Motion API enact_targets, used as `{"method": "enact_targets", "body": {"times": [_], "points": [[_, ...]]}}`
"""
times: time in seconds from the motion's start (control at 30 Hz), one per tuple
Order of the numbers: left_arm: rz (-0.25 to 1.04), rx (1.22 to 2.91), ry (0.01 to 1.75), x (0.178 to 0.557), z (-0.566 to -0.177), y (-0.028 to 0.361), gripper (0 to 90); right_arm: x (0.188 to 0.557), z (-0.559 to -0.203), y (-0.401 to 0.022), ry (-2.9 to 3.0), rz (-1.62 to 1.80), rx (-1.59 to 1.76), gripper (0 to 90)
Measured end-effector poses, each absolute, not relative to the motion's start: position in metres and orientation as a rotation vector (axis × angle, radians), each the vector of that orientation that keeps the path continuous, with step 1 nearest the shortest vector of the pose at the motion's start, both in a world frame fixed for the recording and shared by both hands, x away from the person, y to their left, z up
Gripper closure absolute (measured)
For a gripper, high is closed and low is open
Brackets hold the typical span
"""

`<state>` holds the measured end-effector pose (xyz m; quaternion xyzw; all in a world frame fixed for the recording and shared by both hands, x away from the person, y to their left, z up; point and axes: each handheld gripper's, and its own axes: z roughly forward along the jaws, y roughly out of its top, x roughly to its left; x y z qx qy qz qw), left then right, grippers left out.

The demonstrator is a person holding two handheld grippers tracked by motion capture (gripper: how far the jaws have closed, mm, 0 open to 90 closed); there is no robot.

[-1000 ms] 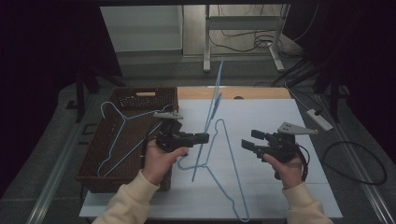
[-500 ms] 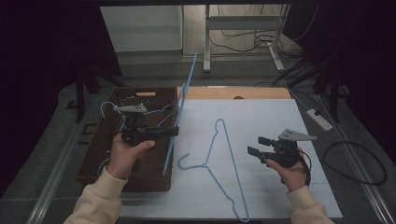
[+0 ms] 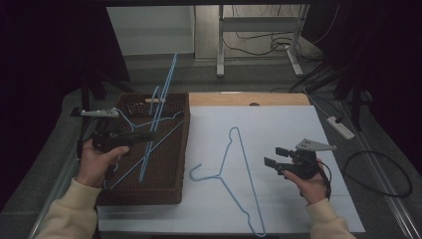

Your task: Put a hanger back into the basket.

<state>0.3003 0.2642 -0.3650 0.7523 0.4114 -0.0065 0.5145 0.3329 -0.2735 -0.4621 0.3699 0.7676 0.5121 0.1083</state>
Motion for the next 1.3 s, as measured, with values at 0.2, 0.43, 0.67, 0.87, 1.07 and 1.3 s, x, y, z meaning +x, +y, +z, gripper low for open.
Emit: {"method": "enact_targets", "body": {"times": [0.2, 0.43, 0.67, 0.87, 1.07, 1.3], "points": [[-0.027, 1.899, 1.033, 0.306, -0.383, 0.284, 86.9, 0.334, -0.464, -0.272, 2.268, 1.492, 1.098, 29.8], [-0.038, 1.964, 1.041, 0.310, -0.397, 0.290, 86.9, 0.334, -0.466, -0.271, 2.277, 1.484, 1.095, 29.8], [-0.056, 2.024, 1.061, 0.311, -0.405, 0.292, 86.9, 0.335, -0.467, -0.270, 2.282, 1.474, 1.097, 29.9], [-0.074, 2.051, 1.047, 0.311, -0.410, 0.295, 87.0, 0.336, -0.467, -0.271, 2.279, 1.477, 1.105, 30.0], [-0.077, 2.057, 1.057, 0.312, -0.410, 0.296, 87.0, 0.336, -0.467, -0.269, 2.286, 1.474, 1.096, 30.0], [-0.058, 2.088, 1.061, 0.316, -0.402, 0.300, 87.0, 0.336, -0.468, -0.269, 2.295, 1.473, 1.100, 30.1]]}}
